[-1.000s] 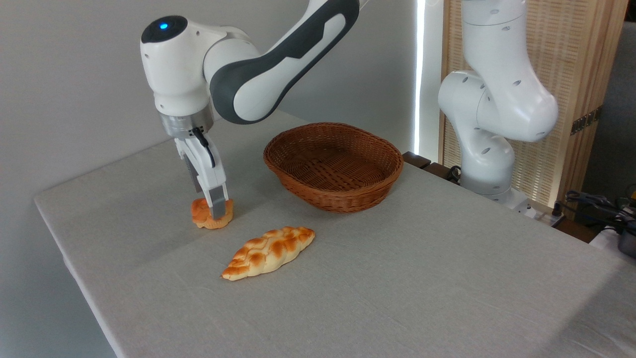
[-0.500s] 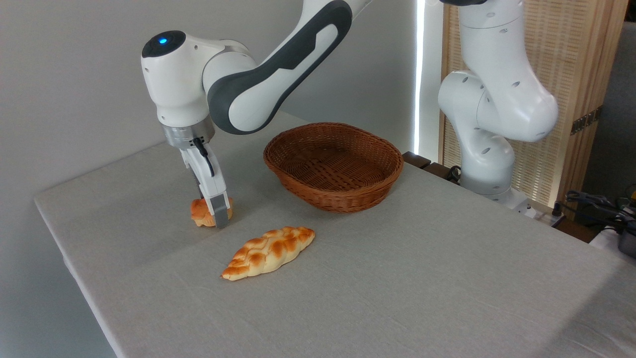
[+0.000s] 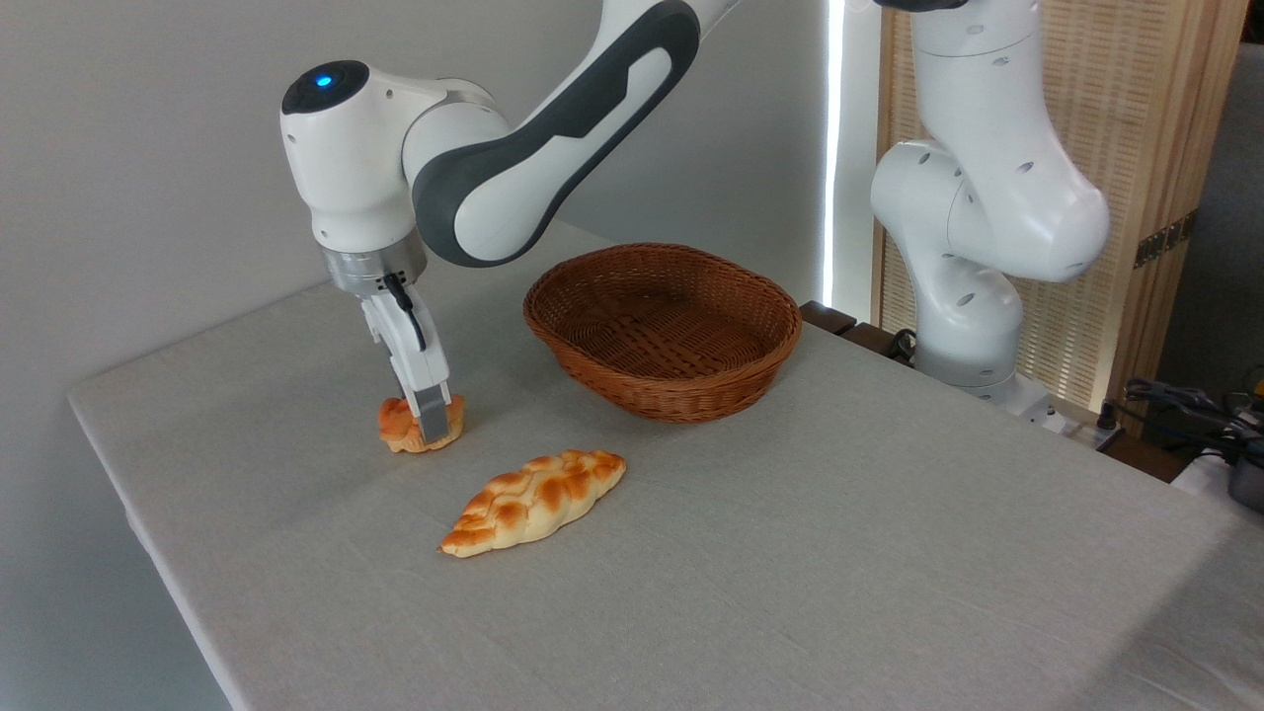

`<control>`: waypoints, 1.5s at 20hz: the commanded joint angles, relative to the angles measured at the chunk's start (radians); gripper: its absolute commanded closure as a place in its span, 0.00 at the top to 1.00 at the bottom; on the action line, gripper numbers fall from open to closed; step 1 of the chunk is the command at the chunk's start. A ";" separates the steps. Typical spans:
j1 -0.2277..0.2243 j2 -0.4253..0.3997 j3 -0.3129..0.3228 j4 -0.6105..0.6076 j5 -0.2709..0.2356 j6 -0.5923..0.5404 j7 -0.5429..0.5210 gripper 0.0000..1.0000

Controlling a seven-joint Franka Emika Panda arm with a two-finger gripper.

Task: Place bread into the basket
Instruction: 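Close the gripper around the small round bread roll, then lift the roll and carry it over the wicker basket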

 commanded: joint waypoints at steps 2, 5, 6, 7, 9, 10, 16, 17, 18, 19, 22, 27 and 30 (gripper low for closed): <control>0.004 0.004 -0.003 -0.003 0.013 0.018 -0.006 0.30; 0.004 0.005 -0.002 -0.002 0.013 0.016 -0.006 0.28; 0.004 0.005 -0.003 -0.002 0.013 0.016 -0.006 0.28; 0.004 0.005 -0.003 -0.002 0.013 0.015 -0.007 0.28; 0.004 0.005 -0.003 -0.002 0.013 0.015 -0.007 0.28; 0.004 0.005 -0.003 0.000 0.013 0.015 -0.007 0.28; 0.006 0.004 0.003 0.018 0.008 0.007 -0.007 0.28; 0.007 0.002 0.006 0.026 0.005 0.002 -0.007 0.28; 0.010 0.001 0.008 0.049 -0.001 -0.017 -0.007 0.28; 0.013 0.001 0.012 0.082 -0.013 -0.054 -0.009 0.28; 0.018 -0.002 0.015 0.153 -0.076 -0.152 -0.009 0.29; 0.018 -0.157 0.014 0.150 -0.139 -0.388 -0.003 0.30; 0.018 -0.241 0.015 0.110 -0.148 -0.488 0.026 0.30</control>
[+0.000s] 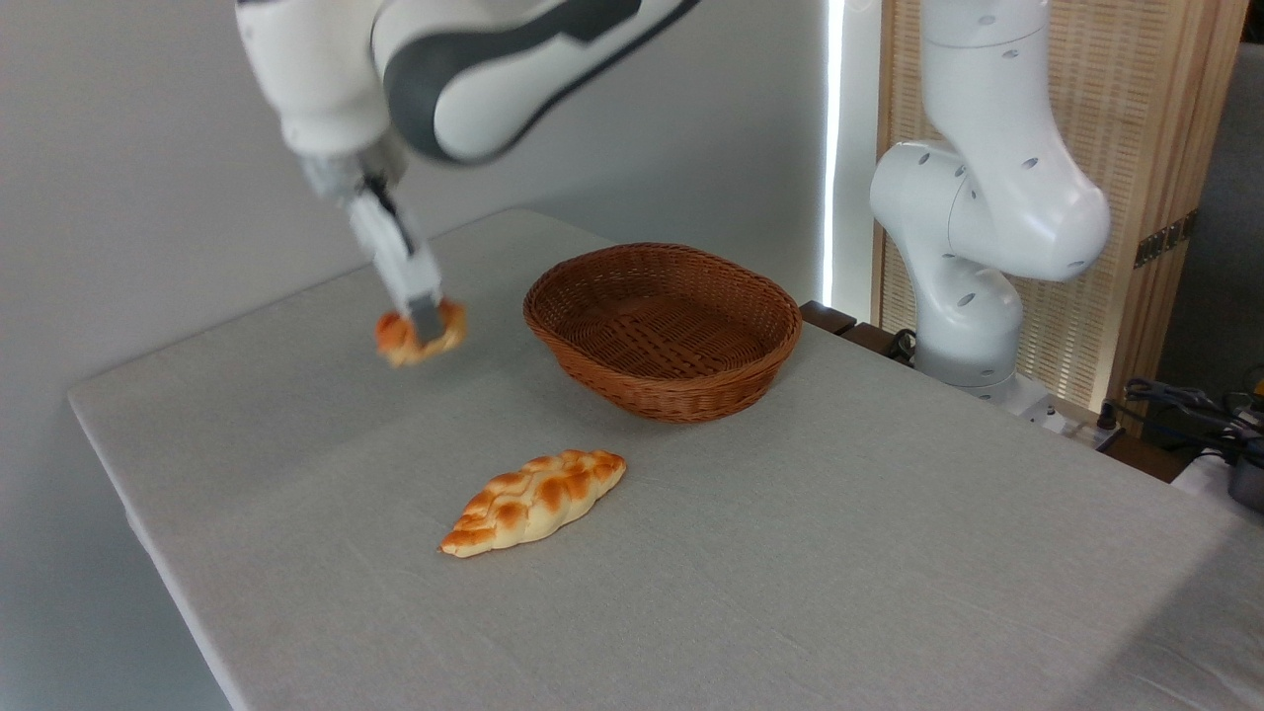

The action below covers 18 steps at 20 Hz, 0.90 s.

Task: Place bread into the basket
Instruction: 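Lift the roll and carry it over the wicker basket, then lower the roll into the basket and open the gripper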

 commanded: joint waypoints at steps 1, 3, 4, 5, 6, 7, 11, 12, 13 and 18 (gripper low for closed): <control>-0.004 -0.194 0.009 -0.101 -0.032 -0.157 0.049 0.30; -0.015 -0.279 0.008 -0.176 -0.032 -0.184 0.078 0.31; -0.042 -0.334 0.006 -0.227 -0.029 -0.200 0.096 0.31; -0.075 -0.380 0.008 -0.280 -0.021 -0.217 0.107 0.31; -0.082 -0.397 0.008 -0.305 -0.018 -0.223 0.112 0.32; -0.095 -0.429 0.008 -0.349 -0.017 -0.224 0.119 0.32; -0.151 -0.452 0.006 -0.439 0.034 -0.201 0.119 0.37; -0.161 -0.448 0.005 -0.451 0.048 -0.191 0.119 0.37; -0.170 -0.443 0.005 -0.475 0.057 -0.153 0.118 0.38; -0.190 -0.405 -0.009 -0.561 0.075 0.025 0.118 0.54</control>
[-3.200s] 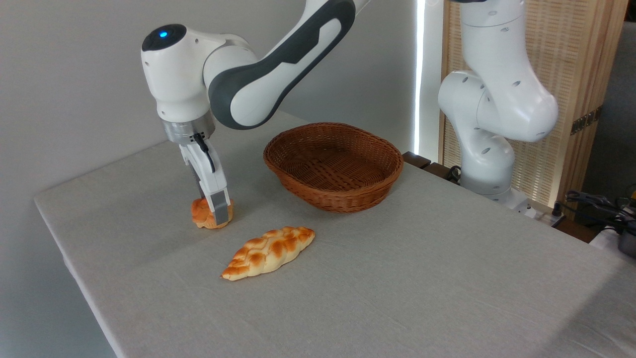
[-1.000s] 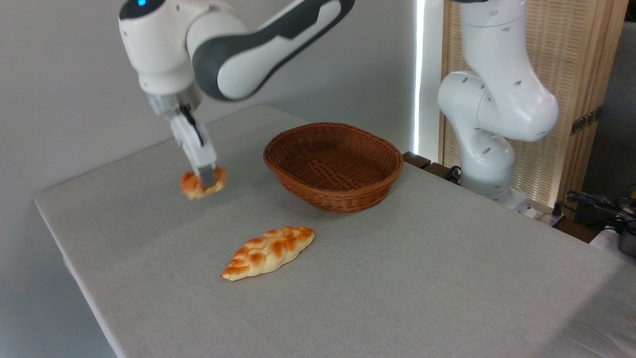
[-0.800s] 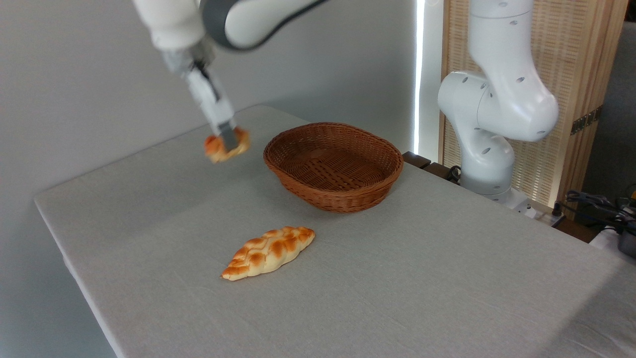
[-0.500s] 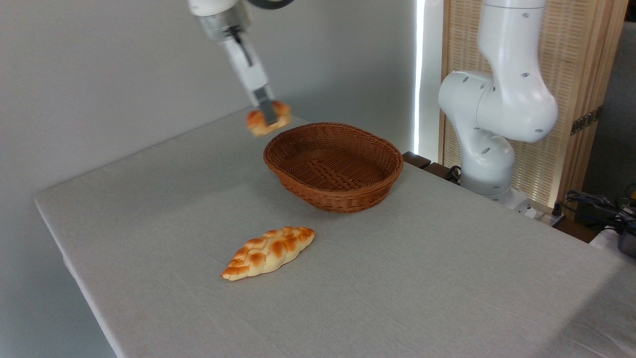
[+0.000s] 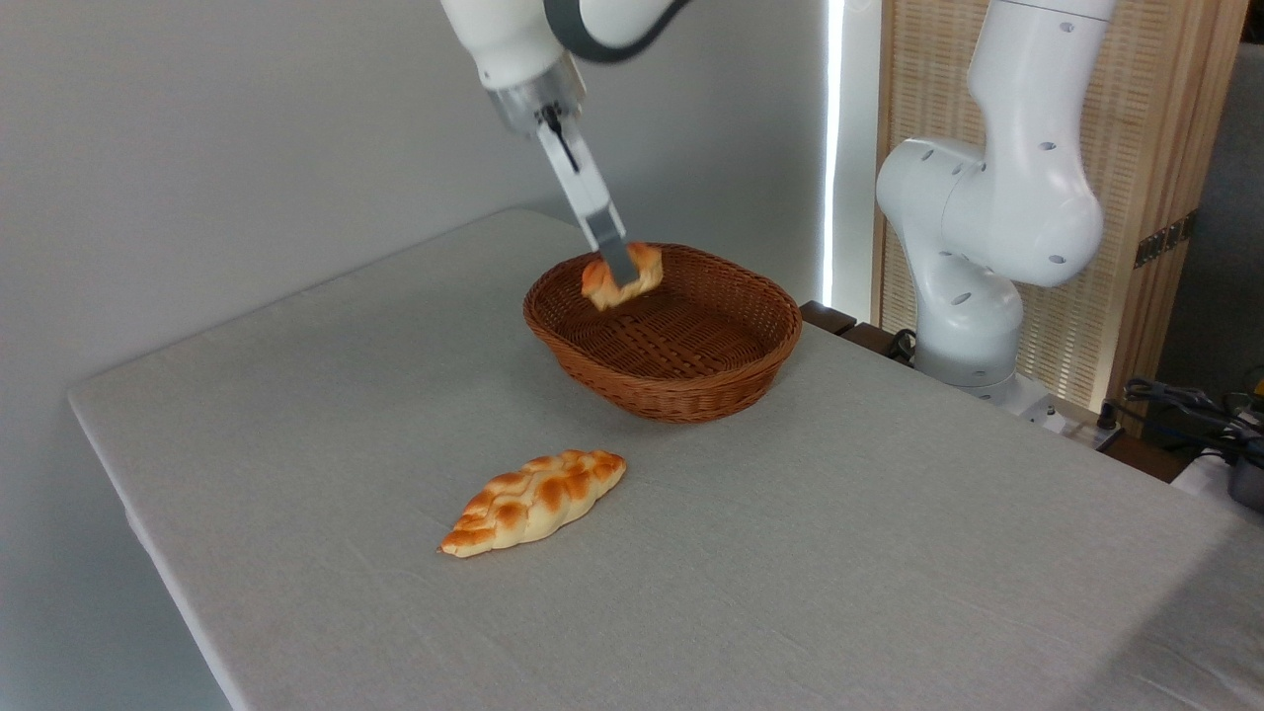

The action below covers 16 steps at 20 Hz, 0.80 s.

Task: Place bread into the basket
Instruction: 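Lower the roll into the basket and open the gripper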

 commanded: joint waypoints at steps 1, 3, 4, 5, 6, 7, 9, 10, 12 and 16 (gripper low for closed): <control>-0.043 0.044 0.001 -0.058 0.023 0.127 0.015 0.65; -0.051 0.056 0.001 -0.058 0.022 0.132 0.008 0.84; -0.051 0.056 0.001 -0.058 0.017 0.128 0.007 0.94; -0.052 0.055 0.001 -0.058 0.013 0.119 0.006 0.98; -0.054 0.056 0.001 -0.058 0.011 0.114 0.004 1.00; -0.057 0.056 0.001 -0.058 0.010 0.112 0.004 1.00; -0.058 0.056 0.001 -0.056 0.010 0.112 0.004 1.00; -0.058 0.056 0.001 -0.053 0.008 0.112 0.003 1.00; -0.058 0.053 0.001 -0.052 0.003 0.111 -0.015 1.00; -0.080 0.052 0.001 -0.027 -0.023 0.082 -0.058 1.00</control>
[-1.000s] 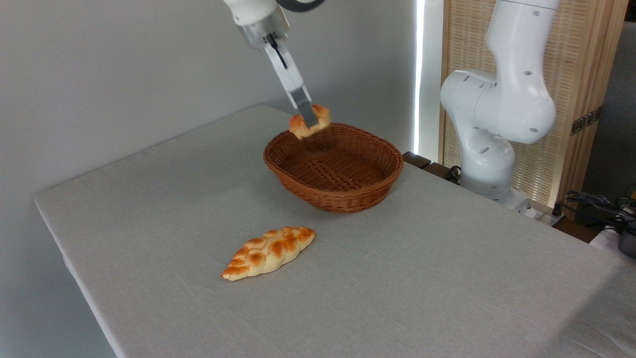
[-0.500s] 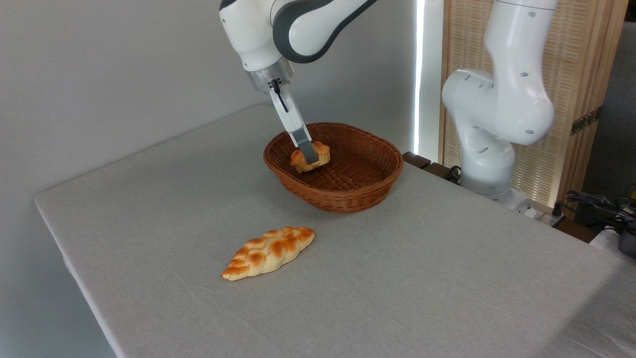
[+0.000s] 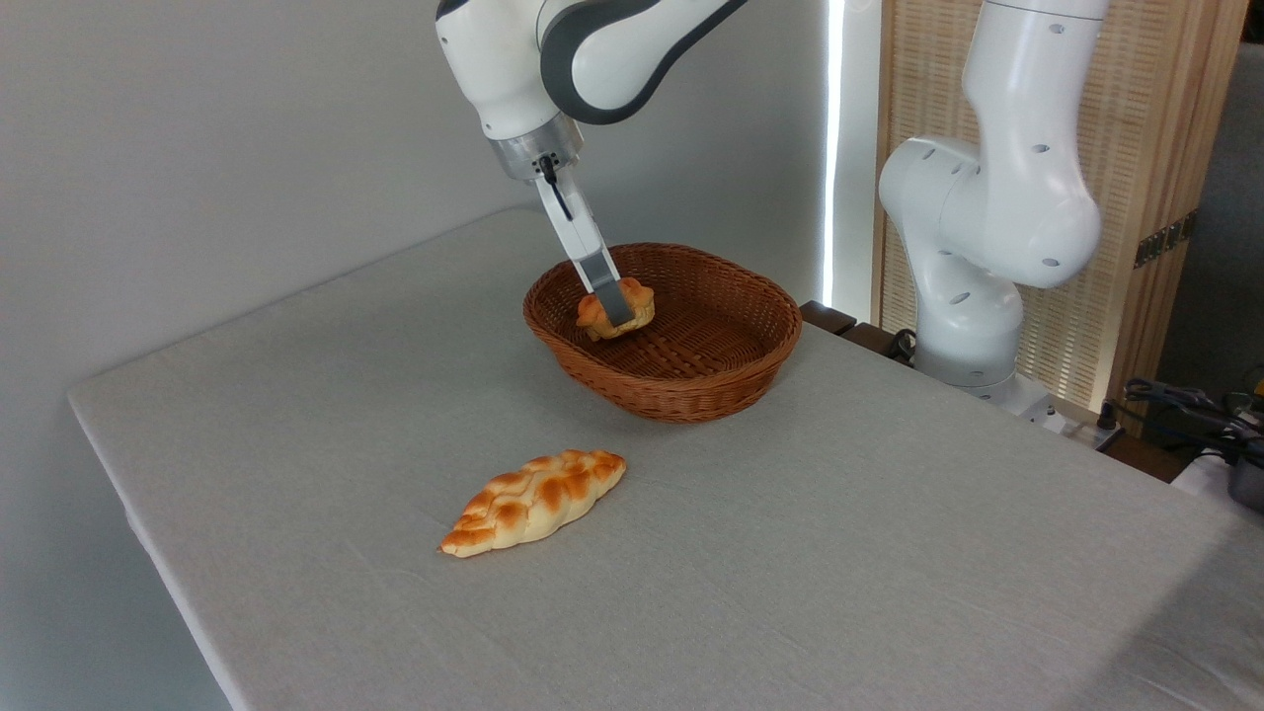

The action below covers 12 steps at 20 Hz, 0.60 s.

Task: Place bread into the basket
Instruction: 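Lower the roll into the basket and open the gripper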

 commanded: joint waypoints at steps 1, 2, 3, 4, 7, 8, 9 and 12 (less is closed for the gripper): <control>-0.033 -0.008 0.008 0.031 -0.024 -0.044 -0.043 1.00; -0.035 -0.008 0.008 0.033 -0.024 -0.046 -0.043 1.00; -0.035 -0.008 0.008 0.035 -0.024 -0.050 -0.043 1.00; -0.035 -0.008 0.008 0.035 -0.024 -0.050 -0.043 1.00; -0.035 -0.008 0.010 0.035 -0.022 -0.052 -0.035 1.00; -0.035 -0.010 0.010 0.035 -0.021 -0.052 -0.033 1.00; -0.035 -0.010 0.010 0.036 -0.019 -0.050 -0.033 1.00; -0.035 -0.010 0.013 0.041 -0.019 -0.052 -0.036 1.00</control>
